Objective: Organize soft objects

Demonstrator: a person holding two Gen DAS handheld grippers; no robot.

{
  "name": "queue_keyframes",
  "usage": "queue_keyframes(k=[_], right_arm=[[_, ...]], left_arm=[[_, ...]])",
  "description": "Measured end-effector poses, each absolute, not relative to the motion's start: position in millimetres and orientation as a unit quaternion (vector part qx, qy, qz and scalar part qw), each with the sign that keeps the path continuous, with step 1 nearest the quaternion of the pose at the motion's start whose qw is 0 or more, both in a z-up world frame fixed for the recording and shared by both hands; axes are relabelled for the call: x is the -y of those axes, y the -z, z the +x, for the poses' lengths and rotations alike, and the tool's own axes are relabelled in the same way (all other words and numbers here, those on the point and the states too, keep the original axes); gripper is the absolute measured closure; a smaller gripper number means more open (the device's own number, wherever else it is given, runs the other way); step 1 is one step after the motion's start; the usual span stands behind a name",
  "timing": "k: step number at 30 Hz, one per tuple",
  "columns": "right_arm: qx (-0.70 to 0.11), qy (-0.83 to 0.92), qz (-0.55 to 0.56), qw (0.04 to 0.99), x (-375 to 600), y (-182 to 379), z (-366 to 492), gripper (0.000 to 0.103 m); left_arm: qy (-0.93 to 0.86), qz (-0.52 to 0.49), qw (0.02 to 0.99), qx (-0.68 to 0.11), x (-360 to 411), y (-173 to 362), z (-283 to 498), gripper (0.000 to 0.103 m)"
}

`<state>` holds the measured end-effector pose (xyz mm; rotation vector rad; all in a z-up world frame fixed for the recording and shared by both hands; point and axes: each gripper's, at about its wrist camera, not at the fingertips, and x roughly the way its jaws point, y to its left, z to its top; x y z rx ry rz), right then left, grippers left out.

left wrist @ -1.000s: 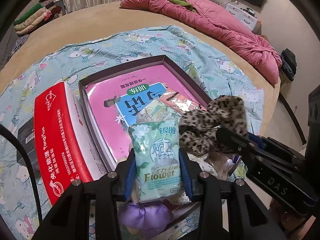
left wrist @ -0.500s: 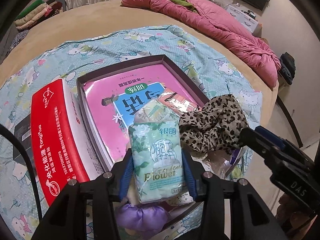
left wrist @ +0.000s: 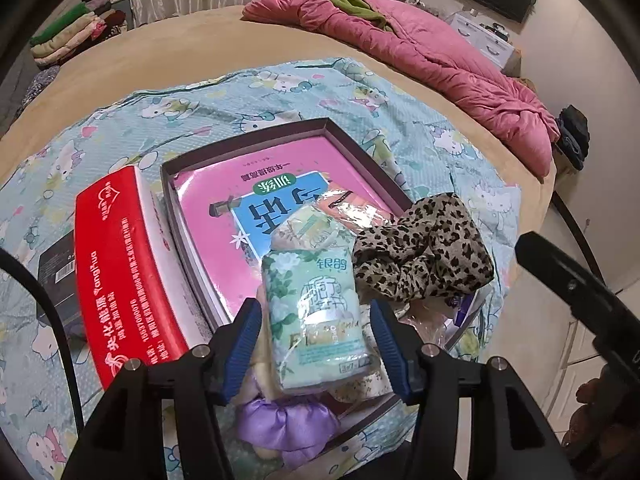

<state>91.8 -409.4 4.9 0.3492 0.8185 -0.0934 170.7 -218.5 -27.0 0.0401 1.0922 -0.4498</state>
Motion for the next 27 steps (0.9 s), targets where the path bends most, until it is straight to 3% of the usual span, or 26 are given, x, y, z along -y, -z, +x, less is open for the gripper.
queue_keyframes(k=[27], right_arm=[[-0.381, 0.067, 0.124, 0.914, 375, -44, 73, 0.023]], left_arm=[[0.168, 0.001, 0.864, -0.474, 162, -25, 128, 0.017]])
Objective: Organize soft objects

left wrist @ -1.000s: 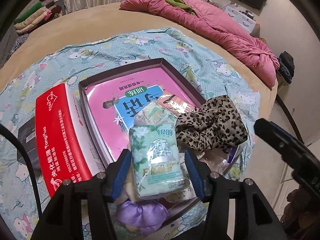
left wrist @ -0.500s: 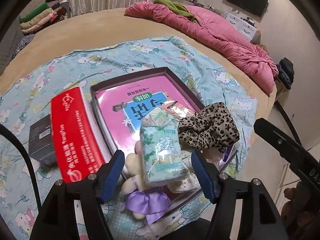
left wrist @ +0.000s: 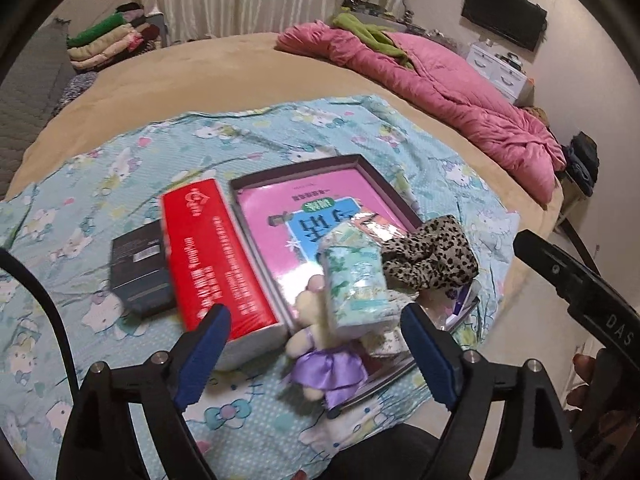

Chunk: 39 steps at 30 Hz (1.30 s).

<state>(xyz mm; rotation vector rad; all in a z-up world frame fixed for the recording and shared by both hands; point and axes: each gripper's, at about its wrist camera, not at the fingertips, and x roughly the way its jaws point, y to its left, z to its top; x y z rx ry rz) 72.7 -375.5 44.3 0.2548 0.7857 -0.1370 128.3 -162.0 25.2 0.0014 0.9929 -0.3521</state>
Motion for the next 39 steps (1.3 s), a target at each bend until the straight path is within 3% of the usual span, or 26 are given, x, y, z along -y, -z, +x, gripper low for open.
queue_keyframes(k=[23, 30, 39], right_arm=[[-0.361, 0.03, 0.097, 0.927, 315, -85, 44, 0.019], [-0.373, 0.019, 0.113, 0.921, 302, -78, 19, 0.016], [-0.377, 0.027, 0.054, 0.924, 283, -63, -14, 0.015]], left_arm=[[0.11, 0.0, 0.889, -0.444, 103, -63, 79, 0.015], [0.108, 0.0, 0.89, -0.443, 90, -65, 60, 0.015], [0.074, -0.017, 0.897, -0.436, 75, -60, 33, 0.015]])
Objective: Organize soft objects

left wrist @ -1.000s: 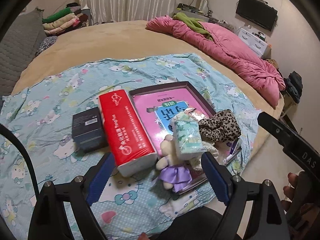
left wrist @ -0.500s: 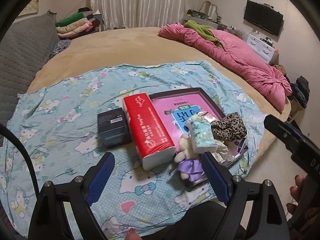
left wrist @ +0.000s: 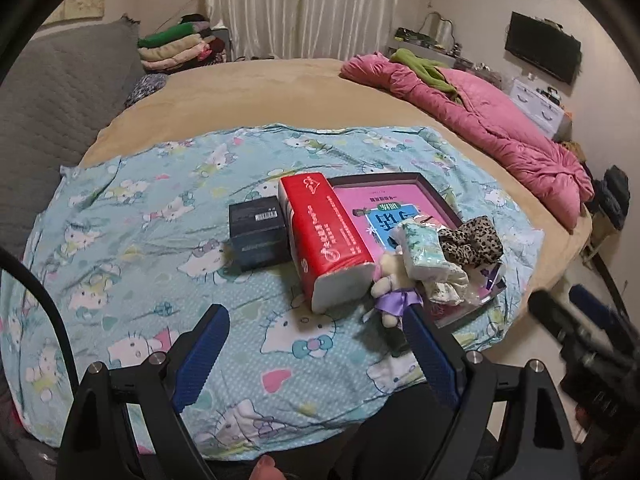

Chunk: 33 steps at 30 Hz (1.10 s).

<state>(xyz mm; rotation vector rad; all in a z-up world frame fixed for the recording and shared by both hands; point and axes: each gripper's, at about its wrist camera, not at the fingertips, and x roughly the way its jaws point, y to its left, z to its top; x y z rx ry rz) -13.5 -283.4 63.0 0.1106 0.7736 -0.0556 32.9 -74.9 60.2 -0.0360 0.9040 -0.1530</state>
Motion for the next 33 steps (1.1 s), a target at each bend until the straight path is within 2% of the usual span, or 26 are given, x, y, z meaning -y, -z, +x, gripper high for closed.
queue_keyframes(k=[17, 33], right_arm=[[-0.395, -0.007, 0.03, 0.918, 269, -34, -36, 0.014], [-0.402, -0.004, 0.035, 0.915, 273, -23, -38, 0.013]], left_arm=[[0.054, -0.011, 0.897, -0.439, 74, -36, -5, 0.015], [0.048, -0.007, 0.888, -0.456, 80, -21, -6, 0.015]])
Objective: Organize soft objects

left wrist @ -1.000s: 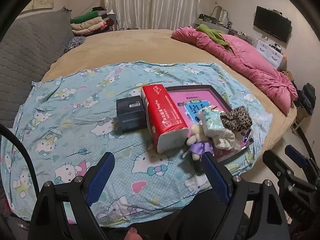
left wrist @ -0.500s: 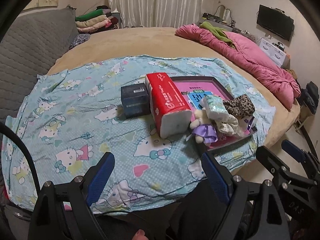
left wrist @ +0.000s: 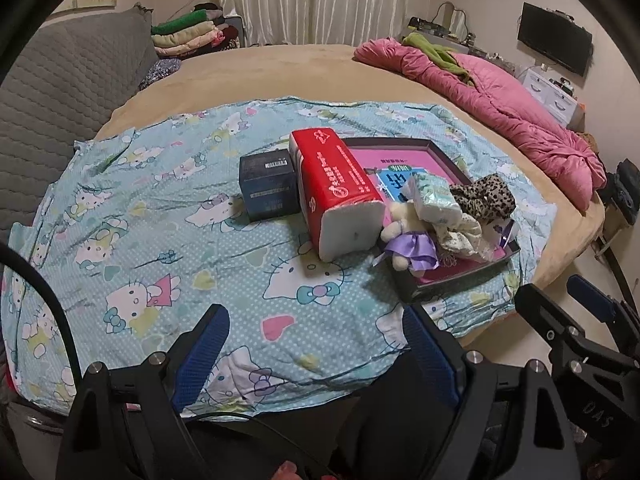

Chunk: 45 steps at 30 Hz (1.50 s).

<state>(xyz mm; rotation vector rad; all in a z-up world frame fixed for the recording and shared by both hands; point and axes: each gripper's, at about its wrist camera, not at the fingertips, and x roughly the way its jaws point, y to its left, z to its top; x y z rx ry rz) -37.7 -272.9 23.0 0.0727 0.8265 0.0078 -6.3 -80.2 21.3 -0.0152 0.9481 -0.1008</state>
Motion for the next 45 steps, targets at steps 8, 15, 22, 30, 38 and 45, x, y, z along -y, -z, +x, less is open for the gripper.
queue_keyframes(k=[8, 15, 22, 30, 38, 45], right_arm=[[-0.405, 0.01, 0.042, 0.913, 276.6, -20.7, -38.5, 0.013], [-0.41, 0.018, 0.049, 0.911, 280.2, -18.3, -38.2, 0.013], [-0.412, 0.015, 0.046, 0.91, 279.5, -19.0, -38.7, 0.013], [-0.414, 0.013, 0.045, 0.909, 278.1, -16.7, -38.8, 0.013], [-0.414, 0.013, 0.046, 0.909, 277.9, -15.1, -38.0, 0.013], [-0.415, 0.015, 0.046, 0.909, 279.5, -14.7, -38.3, 0.013]], left_arm=[[0.052, -0.002, 0.886, -0.462, 85.8, -16.7, -5.6, 0.015], [0.05, -0.003, 0.885, -0.463, 85.8, -14.9, -5.5, 0.015], [0.052, -0.002, 0.884, -0.465, 86.6, -13.9, -5.5, 0.015], [0.052, -0.002, 0.882, -0.468, 86.1, -13.9, -5.1, 0.015], [0.05, -0.003, 0.881, -0.47, 85.8, -12.4, -4.5, 0.015], [0.049, -0.001, 0.881, -0.471, 85.8, -11.5, -3.6, 0.015]])
